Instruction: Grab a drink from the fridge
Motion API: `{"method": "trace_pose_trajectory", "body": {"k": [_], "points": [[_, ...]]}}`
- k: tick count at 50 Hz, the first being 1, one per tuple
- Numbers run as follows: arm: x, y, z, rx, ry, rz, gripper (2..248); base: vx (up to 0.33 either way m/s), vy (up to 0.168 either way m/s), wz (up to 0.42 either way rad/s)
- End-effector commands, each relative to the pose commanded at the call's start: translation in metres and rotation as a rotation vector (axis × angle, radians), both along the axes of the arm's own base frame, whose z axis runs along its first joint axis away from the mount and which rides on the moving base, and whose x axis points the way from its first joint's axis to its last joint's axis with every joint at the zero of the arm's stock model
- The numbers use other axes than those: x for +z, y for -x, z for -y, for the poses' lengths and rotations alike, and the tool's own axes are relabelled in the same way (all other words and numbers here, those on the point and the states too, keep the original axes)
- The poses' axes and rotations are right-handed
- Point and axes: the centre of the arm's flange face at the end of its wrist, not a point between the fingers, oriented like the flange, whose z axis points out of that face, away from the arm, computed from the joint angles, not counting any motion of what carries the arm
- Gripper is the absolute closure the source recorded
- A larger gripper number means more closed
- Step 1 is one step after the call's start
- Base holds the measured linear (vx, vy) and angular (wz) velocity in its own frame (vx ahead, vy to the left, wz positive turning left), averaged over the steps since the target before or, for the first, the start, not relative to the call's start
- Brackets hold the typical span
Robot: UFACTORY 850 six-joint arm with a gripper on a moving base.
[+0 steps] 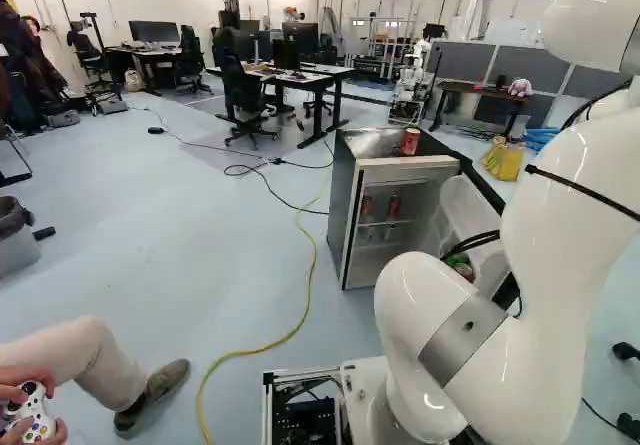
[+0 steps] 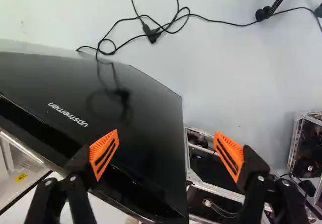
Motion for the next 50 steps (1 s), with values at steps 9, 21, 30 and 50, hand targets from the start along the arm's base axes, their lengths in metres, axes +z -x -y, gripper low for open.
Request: {"method": "trace_pose_trajectory", "body": {"k": [9,21,30,50], "points": [[0.000,-0.001,-0.013,0.011,-0.002,-0.002,3,0.000,0.000,0.000],[0.000,-0.003,-0.030,0.026,-0.004,-0.004,3,0.000,0.000,0.000],[0.000,-0.004,-0.043,0.038,-0.003,-0.005,3,0.000,0.000,0.000],[-0.001,-0.007,-0.074,0.068,0.009,-0.004,3,0.000,0.000,0.000]]}}
